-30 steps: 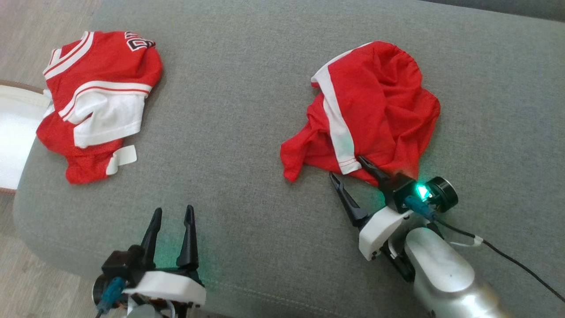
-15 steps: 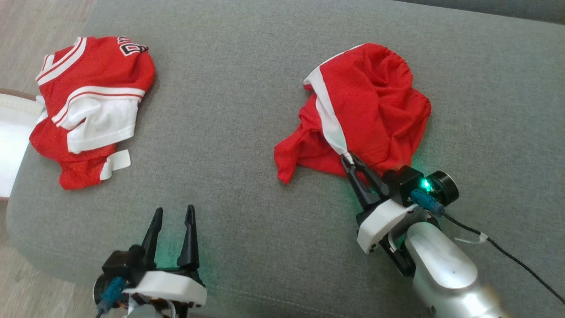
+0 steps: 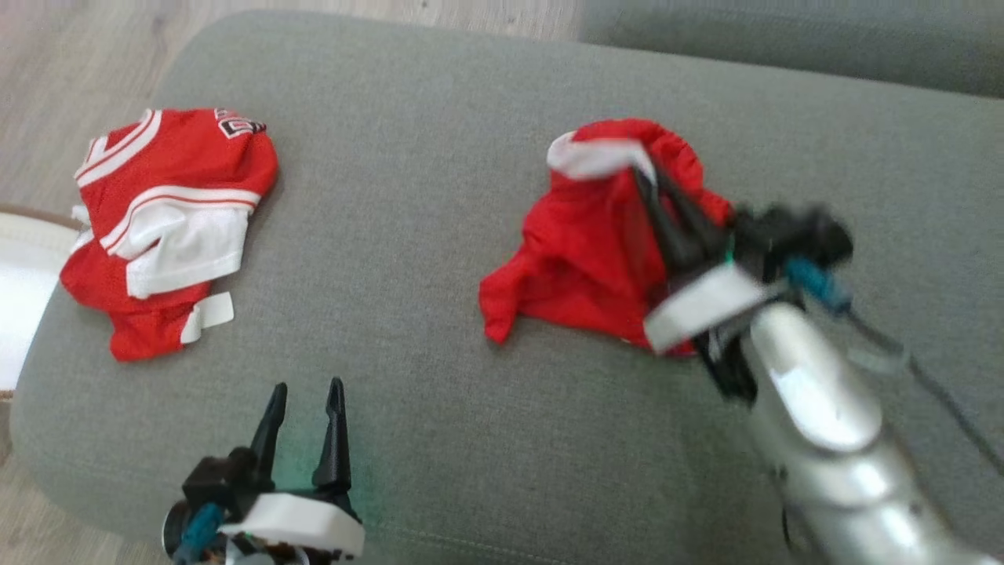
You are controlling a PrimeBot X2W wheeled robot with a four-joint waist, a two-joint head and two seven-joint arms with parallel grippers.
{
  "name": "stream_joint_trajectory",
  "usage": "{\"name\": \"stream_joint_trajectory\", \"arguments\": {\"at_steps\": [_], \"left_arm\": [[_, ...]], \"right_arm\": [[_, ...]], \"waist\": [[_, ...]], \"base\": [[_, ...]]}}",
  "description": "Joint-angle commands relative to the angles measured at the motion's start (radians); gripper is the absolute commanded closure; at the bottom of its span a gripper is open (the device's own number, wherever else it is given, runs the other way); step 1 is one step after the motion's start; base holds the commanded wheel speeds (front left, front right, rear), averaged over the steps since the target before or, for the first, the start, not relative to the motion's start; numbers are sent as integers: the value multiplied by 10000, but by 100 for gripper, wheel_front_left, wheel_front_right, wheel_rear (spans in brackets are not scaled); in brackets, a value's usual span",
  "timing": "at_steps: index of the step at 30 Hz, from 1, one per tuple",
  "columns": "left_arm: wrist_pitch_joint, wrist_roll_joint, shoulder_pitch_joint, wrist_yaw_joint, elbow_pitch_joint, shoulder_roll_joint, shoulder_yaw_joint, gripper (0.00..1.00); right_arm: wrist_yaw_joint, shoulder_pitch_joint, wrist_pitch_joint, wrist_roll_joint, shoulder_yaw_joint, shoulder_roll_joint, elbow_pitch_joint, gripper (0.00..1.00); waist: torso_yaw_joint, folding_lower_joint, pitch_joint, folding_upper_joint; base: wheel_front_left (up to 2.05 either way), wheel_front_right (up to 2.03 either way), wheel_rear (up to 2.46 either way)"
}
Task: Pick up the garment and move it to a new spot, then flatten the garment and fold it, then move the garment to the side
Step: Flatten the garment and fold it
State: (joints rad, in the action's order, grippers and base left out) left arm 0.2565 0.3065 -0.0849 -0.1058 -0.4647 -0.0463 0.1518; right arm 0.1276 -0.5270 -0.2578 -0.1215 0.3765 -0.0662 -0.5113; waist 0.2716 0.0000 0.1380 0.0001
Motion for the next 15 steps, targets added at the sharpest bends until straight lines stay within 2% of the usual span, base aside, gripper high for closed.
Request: {"name": "stream_joint_trajectory", "arguments": {"at_steps": [1,4,10,15], "left_arm": [[53,-96,44,-29,203,-39,-329,0],[53,-38,115,-51,133,-39,-144,0],[53,69,193,-113,-3,-39,591,0],[53,116,460,-92,-25,-39,711,0]], "right_arm": [[31,-962,-40,84,209,160,539,100],[31,-2450,-40,210,737,98,485,100],[31,-5356,-40,166,1471,-270,-103,100],[31,-6327,-40,82,1564,-711,-414,100]], "waist": [[-5,0,-218,-1],[141,0,-453,-1],[1003,0,-770,-1],[1366,0,-904,-1]], "base": [[0,0,0],[0,0,0],[0,0,0],[0,0,0]]}}
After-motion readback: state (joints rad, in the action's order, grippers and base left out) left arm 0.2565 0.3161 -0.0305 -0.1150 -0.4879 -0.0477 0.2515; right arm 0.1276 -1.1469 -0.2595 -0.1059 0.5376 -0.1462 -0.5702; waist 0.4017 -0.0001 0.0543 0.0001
